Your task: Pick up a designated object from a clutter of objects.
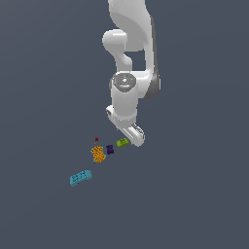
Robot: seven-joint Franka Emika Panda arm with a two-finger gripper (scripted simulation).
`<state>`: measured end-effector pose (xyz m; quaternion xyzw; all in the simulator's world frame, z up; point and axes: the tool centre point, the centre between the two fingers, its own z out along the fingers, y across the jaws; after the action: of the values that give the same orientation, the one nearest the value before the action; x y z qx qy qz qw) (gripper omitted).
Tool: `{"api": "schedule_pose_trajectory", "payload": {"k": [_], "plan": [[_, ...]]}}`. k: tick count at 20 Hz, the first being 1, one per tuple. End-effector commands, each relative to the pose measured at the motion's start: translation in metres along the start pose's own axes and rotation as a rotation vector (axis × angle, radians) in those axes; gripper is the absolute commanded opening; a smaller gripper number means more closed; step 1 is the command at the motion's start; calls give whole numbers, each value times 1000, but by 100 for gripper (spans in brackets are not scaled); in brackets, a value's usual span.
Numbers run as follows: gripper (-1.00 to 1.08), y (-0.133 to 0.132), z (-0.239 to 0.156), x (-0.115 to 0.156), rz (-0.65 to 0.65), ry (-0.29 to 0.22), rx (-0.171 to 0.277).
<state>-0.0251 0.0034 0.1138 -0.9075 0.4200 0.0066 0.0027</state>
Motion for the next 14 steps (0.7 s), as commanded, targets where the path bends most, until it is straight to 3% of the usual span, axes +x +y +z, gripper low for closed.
{"api": "schedule_pose_trajectory", "payload": {"k": [1,14], "plan": [[100,5,12,0,73,3,1],[100,23,48,-3,295,13,3]]}}
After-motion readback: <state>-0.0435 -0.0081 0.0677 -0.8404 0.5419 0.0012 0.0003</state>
